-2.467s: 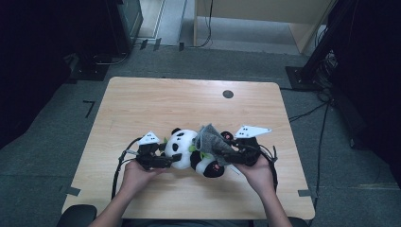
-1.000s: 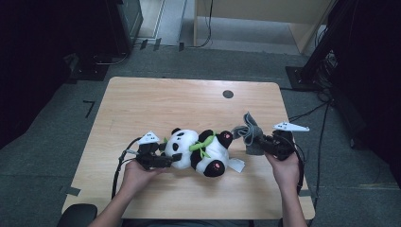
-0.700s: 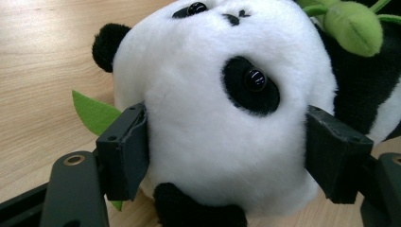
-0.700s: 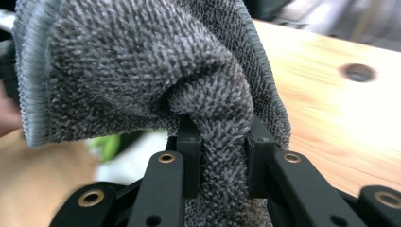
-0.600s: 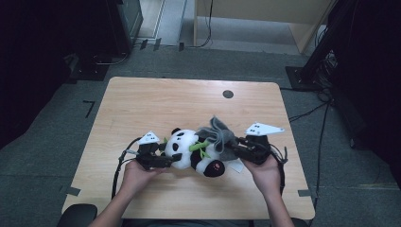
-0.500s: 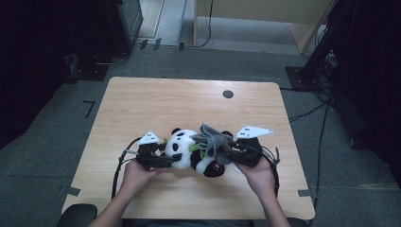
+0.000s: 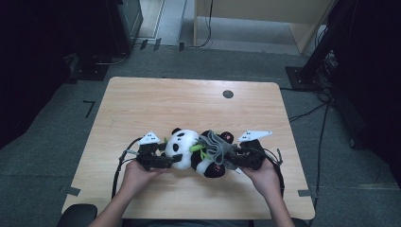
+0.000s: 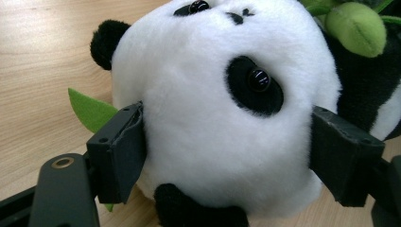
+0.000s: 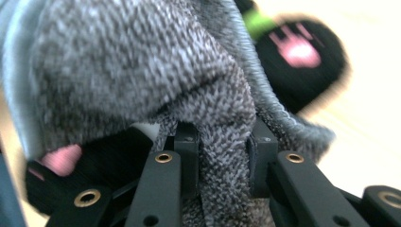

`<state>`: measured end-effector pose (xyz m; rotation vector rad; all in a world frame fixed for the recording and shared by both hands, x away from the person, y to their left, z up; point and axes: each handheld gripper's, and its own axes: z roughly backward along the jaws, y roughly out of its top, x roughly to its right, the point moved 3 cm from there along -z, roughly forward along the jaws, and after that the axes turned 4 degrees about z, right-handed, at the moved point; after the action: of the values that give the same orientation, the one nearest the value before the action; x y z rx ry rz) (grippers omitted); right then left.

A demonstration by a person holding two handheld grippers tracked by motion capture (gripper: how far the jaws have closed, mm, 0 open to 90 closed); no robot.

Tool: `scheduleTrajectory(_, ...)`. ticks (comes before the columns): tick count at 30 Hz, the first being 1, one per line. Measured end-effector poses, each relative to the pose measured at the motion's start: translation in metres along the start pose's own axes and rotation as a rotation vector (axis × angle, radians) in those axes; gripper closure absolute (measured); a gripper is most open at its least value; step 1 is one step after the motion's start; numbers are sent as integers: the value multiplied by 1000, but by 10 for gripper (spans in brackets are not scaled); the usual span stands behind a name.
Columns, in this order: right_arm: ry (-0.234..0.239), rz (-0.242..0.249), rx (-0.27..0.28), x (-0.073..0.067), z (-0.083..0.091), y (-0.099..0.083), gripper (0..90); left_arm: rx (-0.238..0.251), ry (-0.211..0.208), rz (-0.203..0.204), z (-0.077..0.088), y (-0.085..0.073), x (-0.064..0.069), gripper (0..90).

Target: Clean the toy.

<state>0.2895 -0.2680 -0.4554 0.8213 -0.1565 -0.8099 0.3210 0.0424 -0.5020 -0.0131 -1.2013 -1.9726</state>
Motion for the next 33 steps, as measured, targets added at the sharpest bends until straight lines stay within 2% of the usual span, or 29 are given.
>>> scheduleTrajectory(2,-29,-16,-40,8,0,-8,726,2,-1,5,0,0,0,189)
scheduleTrajectory(4,-35,-36,-62,15,-1,-13,729,4,-2,7,0,0,-1,187)
scheduleTrajectory(6,-23,-55,-64,20,-3,-15,728,7,-5,12,-1,0,-1,185)
scheduleTrajectory(10,-27,-53,-60,24,-5,-16,728,15,-9,21,-1,1,-1,180)
scheduleTrajectory(16,-63,-89,-89,39,-6,-23,731,20,-8,23,-1,1,-2,174)
scheduleTrajectory(19,-89,-122,-80,50,-3,-26,735,21,-9,22,-1,1,-2,173)
scheduleTrajectory(22,-136,-152,-54,61,5,-27,742,21,-9,17,-1,1,-2,172)
scheduleTrajectory(24,-162,-182,-16,68,13,-27,746,21,-9,12,-1,1,-2,171)
scheduleTrajectory(27,-183,-208,76,71,32,-21,754,20,-7,0,0,1,-2,169)
scheduleTrajectory(30,-173,-199,178,64,53,1,755,26,-7,-4,-1,1,-2,168)
scheduleTrajectory(31,-159,-177,202,58,58,10,756,25,-8,-2,-1,1,-2,168)
scheduleTrajectory(33,-140,-119,215,40,61,26,756,21,-5,-10,0,2,-1,168)
